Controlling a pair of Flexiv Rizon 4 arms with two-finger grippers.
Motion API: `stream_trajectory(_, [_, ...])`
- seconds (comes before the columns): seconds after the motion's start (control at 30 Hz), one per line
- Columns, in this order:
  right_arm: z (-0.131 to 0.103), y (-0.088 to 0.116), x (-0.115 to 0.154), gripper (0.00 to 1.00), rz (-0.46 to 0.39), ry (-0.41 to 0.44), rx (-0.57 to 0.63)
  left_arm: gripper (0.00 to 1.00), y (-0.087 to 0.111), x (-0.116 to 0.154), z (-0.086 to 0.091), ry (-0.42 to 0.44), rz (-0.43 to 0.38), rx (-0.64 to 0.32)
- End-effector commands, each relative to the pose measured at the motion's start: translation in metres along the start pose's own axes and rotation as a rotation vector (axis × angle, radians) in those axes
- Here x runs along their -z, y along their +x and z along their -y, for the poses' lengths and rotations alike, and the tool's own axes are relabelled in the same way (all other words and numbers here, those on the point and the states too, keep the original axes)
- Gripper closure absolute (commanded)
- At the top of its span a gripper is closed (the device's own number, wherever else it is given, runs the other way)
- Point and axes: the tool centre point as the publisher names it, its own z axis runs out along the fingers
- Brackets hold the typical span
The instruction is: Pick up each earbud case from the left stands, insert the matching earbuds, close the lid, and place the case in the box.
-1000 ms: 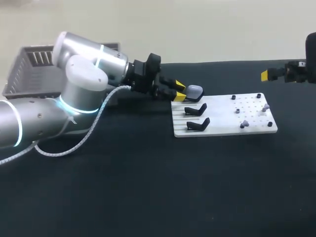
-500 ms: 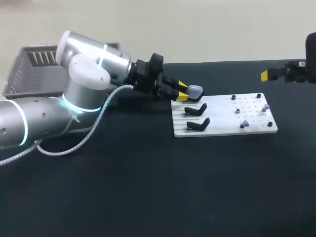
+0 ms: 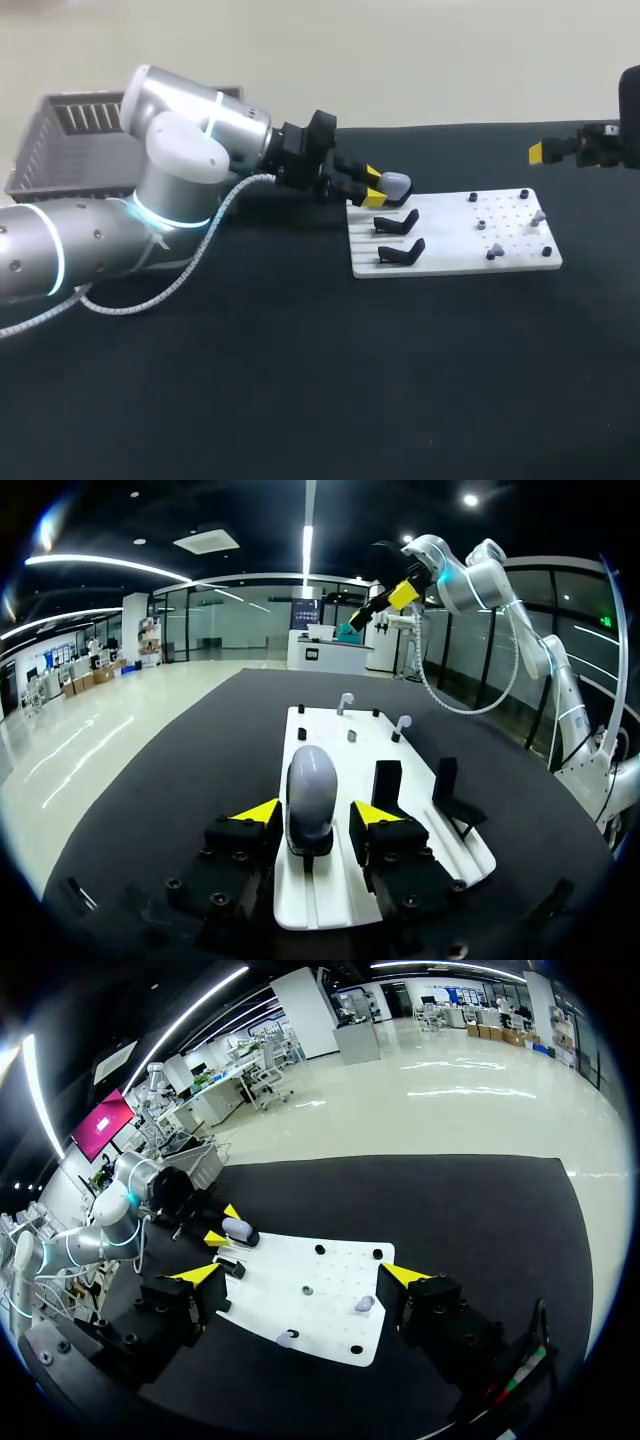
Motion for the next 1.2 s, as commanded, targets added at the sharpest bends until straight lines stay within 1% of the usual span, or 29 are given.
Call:
stream_trajectory(0.03, [-0.0001, 0.0001, 0.0004, 0.0, 0.0, 0.001, 0.0, 0.49, 0.0004, -0.0026, -0.0052, 0.006, -0.001, 0.002])
stream_trajectory(0.6, [-0.0001, 0.0001, 0.0004, 0.0, 0.0, 0.001, 0.0, 0.53, 0.0011, -0.0092, -0.0096, 0.012, -0.007, 0.004])
stream_trajectory(0.7, [-0.0001, 0.0001, 0.0004, 0.0, 0.0, 0.001, 0.0, 0.61, 0.001, -0.0093, -0.0098, 0.01, -0.008, 0.003])
stream_trajectory(0.8, [-0.0001, 0.0001, 0.0004, 0.0, 0.0, 0.001, 0.0, 0.66, -0.0006, -0.0082, -0.0093, 0.007, -0.009, -0.001])
stream_trajectory(0.83, [-0.0001, 0.0001, 0.0004, 0.0, 0.0, 0.001, 0.0, 0.7, -0.0008, -0.0081, -0.0092, 0.007, -0.01, -0.003])
stream_trajectory(0.9, [-0.0001, 0.0001, 0.0004, 0.0, 0.0, 0.001, 0.0, 0.81, -0.0008, -0.008, -0.0092, 0.007, -0.012, -0.005])
stream_trajectory(0.97, [-0.0001, 0.0001, 0.0004, 0.0, 0.0, 0.001, 0.0, 0.89, 0.0005, -0.0073, -0.0086, 0.006, -0.015, -0.002])
stream_trajectory(1.0, [-0.0001, 0.0001, 0.0004, 0.0, 0.0, 0.001, 0.0, 1.0, 0.0007, -0.007, -0.0081, 0.005, -0.015, -0.002])
stream_trajectory(1.2, [-0.0001, 0.0001, 0.0004, 0.0, 0.0, 0.001, 0.0, 1.0, -0.0041, -0.0018, -0.004, 0.001, -0.004, -0.015])
